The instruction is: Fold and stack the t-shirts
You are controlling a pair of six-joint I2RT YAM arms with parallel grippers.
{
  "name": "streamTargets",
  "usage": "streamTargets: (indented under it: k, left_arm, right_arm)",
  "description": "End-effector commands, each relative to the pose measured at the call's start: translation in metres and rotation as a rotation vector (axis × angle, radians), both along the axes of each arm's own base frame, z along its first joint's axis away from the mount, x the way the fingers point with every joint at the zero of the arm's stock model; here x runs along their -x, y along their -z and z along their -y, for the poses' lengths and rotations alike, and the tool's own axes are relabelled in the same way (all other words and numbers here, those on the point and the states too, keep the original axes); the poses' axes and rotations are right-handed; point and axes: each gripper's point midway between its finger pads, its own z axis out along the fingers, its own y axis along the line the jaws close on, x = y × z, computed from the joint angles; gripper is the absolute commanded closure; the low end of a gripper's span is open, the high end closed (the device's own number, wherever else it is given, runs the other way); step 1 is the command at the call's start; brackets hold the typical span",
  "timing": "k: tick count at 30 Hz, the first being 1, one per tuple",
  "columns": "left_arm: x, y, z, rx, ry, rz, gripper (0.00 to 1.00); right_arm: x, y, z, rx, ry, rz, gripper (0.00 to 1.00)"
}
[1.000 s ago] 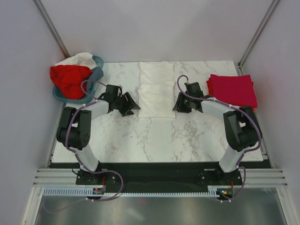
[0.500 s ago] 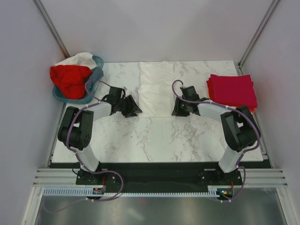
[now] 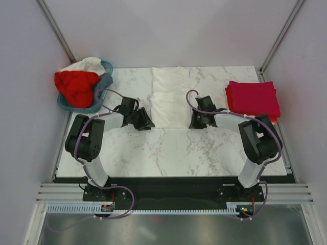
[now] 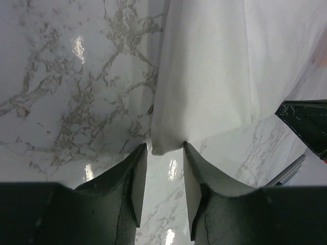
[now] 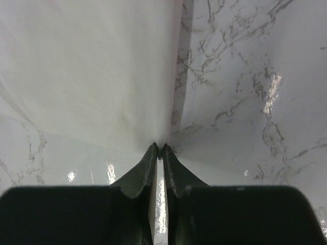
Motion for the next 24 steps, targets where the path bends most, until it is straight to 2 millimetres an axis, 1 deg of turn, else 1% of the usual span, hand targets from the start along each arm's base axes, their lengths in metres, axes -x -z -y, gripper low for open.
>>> streamTargets:
  k: [1, 3, 4, 5, 6, 7, 9, 10, 11, 12, 13, 15, 16, 18, 19, 22, 24]
  left_arm:
    - [-0.001, 0.009, 0.002, -0.028, 0.034, 0.027, 0.59]
    - [-0.002, 0.013, 0.003, -0.033, 0.033, 0.022, 0.60]
    - [-0.003, 0.014, 0.004, -0.033, 0.033, 0.023, 0.64]
    - [-0.003, 0.015, 0.004, -0.032, 0.034, 0.023, 0.75]
    - [-0.005, 0.016, 0.004, -0.031, 0.032, 0.024, 0.84]
    - [-0.006, 0.016, 0.004, -0.037, 0.036, 0.029, 0.98]
    - [-0.009, 0.013, 0.003, -0.046, 0.032, 0.040, 0.98]
    - [-0.008, 0.013, -0.001, -0.067, 0.025, 0.035, 0.98]
    - [-0.009, 0.010, -0.002, -0.073, 0.024, 0.045, 0.98]
    - [-0.011, 0.002, -0.003, -0.077, 0.023, 0.066, 0.98]
    - [-0.009, 0.001, -0.008, -0.102, 0.016, 0.067, 0.98]
    - [-0.011, -0.009, -0.014, -0.127, 0.008, 0.097, 0.98]
    - [-0.008, -0.010, -0.015, -0.135, 0.010, 0.091, 0.98]
    - [-0.003, -0.012, -0.020, -0.149, 0.008, 0.090, 0.98]
    - [-0.003, -0.013, -0.020, -0.152, 0.008, 0.096, 0.98]
    - [0.005, 0.001, -0.028, -0.179, -0.004, 0.063, 0.98]
    - [0.011, 0.008, -0.029, -0.177, -0.001, 0.041, 0.98]
  right_arm:
    - [-0.005, 0.001, -0.003, 0.000, -0.012, 0.015, 0.87]
    - [-0.006, 0.000, -0.004, -0.004, -0.013, 0.017, 0.93]
    - [-0.006, 0.001, -0.004, -0.004, -0.012, 0.017, 1.00]
    - [-0.006, 0.001, -0.004, -0.001, -0.011, 0.013, 1.00]
    - [-0.006, 0.001, -0.004, 0.000, -0.011, 0.011, 1.00]
    - [-0.006, 0.001, -0.003, 0.004, -0.011, 0.012, 1.00]
    - [-0.006, 0.000, 0.000, 0.014, 0.000, 0.014, 1.00]
    - [-0.006, -0.002, 0.001, 0.021, 0.004, 0.017, 1.00]
    - [-0.007, -0.004, 0.006, 0.037, 0.021, 0.024, 1.00]
    - [-0.008, -0.006, 0.008, 0.047, 0.027, 0.030, 1.00]
    - [-0.008, -0.012, 0.012, 0.056, 0.036, 0.042, 1.00]
    - [-0.010, -0.019, 0.017, 0.070, 0.054, 0.058, 1.00]
    - [-0.010, -0.023, 0.019, 0.067, 0.061, 0.063, 1.00]
    - [-0.009, -0.025, 0.026, 0.077, 0.086, 0.063, 1.00]
    - [-0.008, -0.025, 0.028, 0.085, 0.092, 0.063, 1.00]
    - [-0.003, -0.018, 0.035, 0.093, 0.101, 0.039, 1.00]
    - [0.004, -0.012, 0.035, 0.089, 0.093, 0.021, 1.00]
